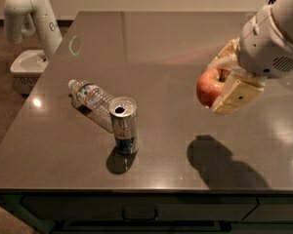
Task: Pick apple
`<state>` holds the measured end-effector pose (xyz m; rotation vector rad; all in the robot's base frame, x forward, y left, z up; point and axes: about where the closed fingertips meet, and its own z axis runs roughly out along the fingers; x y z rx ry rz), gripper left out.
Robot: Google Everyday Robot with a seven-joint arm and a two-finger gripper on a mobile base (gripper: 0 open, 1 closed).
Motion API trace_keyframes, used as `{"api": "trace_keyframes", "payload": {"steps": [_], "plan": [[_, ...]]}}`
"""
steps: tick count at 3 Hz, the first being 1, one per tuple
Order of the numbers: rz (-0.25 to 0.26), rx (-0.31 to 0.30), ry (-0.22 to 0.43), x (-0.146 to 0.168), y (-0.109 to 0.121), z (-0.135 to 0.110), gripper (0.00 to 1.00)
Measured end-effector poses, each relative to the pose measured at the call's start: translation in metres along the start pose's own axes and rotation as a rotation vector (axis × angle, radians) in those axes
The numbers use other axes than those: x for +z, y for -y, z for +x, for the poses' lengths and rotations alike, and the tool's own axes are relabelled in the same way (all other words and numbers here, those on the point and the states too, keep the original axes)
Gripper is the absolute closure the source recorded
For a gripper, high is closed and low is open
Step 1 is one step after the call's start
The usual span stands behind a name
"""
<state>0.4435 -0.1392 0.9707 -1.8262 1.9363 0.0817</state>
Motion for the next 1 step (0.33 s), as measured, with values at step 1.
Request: {"api": "trace_keyframes", "payload": {"steps": [1], "plan": [[0.001,0.0,0.0,-0.0003,0.0001,-0.0002,1.0]]}}
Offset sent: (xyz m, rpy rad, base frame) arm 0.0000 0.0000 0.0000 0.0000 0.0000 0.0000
